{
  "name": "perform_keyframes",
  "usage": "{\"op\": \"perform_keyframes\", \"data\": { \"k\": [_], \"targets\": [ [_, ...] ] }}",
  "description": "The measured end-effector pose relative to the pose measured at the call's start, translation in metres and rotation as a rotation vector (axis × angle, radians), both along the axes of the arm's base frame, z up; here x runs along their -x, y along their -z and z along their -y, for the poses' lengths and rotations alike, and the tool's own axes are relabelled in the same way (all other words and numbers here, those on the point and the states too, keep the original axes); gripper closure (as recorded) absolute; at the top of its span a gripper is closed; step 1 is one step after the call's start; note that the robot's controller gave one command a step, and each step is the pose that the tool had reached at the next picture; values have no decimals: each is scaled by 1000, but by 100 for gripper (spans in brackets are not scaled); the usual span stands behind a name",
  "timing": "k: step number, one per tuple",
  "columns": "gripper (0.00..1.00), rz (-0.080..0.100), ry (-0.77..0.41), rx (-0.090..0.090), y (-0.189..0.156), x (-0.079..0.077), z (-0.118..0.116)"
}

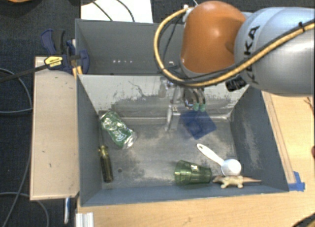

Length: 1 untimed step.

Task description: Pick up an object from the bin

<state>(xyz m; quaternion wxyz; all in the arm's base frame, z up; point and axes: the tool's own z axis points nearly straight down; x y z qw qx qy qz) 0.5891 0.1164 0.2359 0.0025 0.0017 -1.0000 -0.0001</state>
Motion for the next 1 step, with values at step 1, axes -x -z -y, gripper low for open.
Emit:
{"op": "perform_keyframes", "data": {
  "k": [1],
  "targets": [
    [0,9,4,-1,-5,-1,1]
  ]
}}
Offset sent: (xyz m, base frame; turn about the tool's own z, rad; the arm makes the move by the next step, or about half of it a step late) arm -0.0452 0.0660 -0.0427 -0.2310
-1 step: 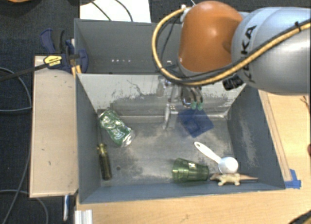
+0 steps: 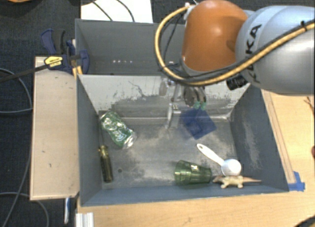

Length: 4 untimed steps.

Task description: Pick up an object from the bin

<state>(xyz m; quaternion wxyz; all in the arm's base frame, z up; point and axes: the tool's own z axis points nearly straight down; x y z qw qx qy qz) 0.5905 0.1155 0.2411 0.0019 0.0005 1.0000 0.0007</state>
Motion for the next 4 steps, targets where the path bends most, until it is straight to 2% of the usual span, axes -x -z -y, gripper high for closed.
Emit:
{"op": "perform_keyframes", "data": {
  "k": [1,2,3,4],
  "targets": [
    [0,-12,-240,-2,49,48,-70],
    [0,4,-291,0,52,23,-84],
    [0,-14,-429,-3,130,23,-110],
    [0,8,-640,0,162,3,-95]
  ]
}}
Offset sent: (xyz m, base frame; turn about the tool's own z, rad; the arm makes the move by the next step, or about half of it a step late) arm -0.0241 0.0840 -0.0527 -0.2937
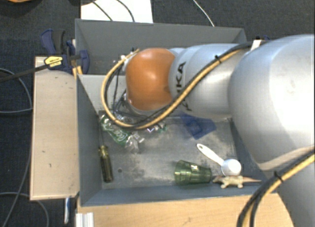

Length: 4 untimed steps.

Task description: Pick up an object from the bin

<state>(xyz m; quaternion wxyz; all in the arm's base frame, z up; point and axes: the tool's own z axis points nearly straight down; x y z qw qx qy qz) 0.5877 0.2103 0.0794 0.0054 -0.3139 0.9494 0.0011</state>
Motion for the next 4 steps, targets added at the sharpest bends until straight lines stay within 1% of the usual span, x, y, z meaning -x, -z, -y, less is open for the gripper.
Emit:
{"op": "perform_keyframes", "data": {
  "k": [1,2,3,4],
  "targets": [
    [100,-12,342,-5,3,6,24],
    [100,-13,344,-6,3,6,24],
    [100,-1,386,-15,4,-3,20],
    [100,-1,418,-14,4,-9,9]
  ]
}}
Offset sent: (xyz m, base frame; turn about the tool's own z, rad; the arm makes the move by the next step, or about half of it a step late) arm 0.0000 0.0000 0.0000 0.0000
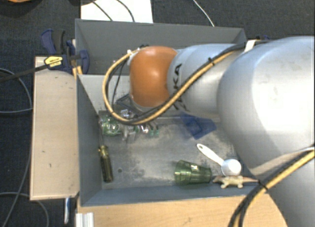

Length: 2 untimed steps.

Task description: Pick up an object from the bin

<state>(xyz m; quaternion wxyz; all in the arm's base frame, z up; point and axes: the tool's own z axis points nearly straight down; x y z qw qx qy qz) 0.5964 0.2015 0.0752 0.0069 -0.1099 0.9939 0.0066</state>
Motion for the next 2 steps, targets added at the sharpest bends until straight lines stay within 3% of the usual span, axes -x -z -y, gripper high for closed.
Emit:
{"op": "perform_keyframes", "data": {
  "k": [1,2],
  "targets": [
    [100,11,176,15,-2,12,-20],
    [100,13,85,15,-1,6,-16]
  ]
}}
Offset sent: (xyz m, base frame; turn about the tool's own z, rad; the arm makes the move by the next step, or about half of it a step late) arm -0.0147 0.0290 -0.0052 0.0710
